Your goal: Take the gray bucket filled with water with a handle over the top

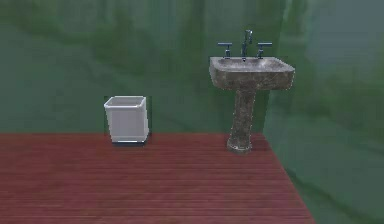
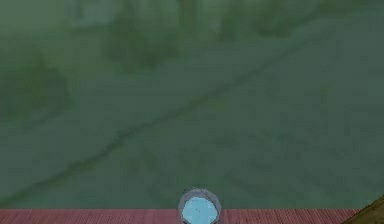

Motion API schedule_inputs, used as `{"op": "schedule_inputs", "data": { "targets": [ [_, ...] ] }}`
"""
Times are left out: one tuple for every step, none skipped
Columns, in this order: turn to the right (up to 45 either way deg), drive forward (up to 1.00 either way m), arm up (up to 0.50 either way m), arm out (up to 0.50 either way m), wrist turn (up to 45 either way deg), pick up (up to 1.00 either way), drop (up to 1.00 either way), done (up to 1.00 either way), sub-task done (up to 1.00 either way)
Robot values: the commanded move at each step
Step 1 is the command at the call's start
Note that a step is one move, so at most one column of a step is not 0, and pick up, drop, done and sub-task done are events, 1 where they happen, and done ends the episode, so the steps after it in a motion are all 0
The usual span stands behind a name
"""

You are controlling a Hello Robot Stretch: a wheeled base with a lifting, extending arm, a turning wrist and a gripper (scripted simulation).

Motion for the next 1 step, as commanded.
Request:
{"op": "schedule_inputs", "data": {
  "targets": [
    [0.0, 0.00, 0.18, 0.00, 0.0, 0.00, 0.00, 0.00, 0.00]
  ]
}}
